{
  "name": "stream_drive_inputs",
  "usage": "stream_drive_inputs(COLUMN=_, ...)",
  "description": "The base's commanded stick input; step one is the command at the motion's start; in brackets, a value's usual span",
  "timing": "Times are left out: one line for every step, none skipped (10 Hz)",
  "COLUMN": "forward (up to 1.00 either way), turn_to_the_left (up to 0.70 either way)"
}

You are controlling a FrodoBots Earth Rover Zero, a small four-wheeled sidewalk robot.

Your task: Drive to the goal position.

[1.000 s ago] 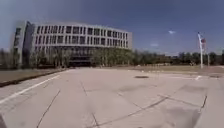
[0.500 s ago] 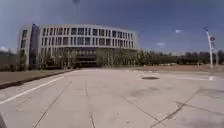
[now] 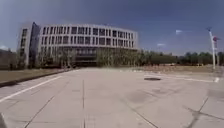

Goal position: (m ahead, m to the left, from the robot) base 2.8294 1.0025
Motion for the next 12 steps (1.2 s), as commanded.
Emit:
stream_drive_inputs(forward=0.70, turn_to_the_left=0.01)
stream_drive_inputs(forward=0.70, turn_to_the_left=0.01)
stream_drive_inputs(forward=0.70, turn_to_the_left=0.01)
stream_drive_inputs(forward=0.70, turn_to_the_left=0.01)
stream_drive_inputs(forward=0.70, turn_to_the_left=0.01)
stream_drive_inputs(forward=0.70, turn_to_the_left=0.01)
stream_drive_inputs(forward=0.70, turn_to_the_left=0.01)
stream_drive_inputs(forward=0.70, turn_to_the_left=0.01)
stream_drive_inputs(forward=0.70, turn_to_the_left=0.01)
stream_drive_inputs(forward=0.70, turn_to_the_left=0.01)
stream_drive_inputs(forward=0.70, turn_to_the_left=0.01)
stream_drive_inputs(forward=0.70, turn_to_the_left=0.01)
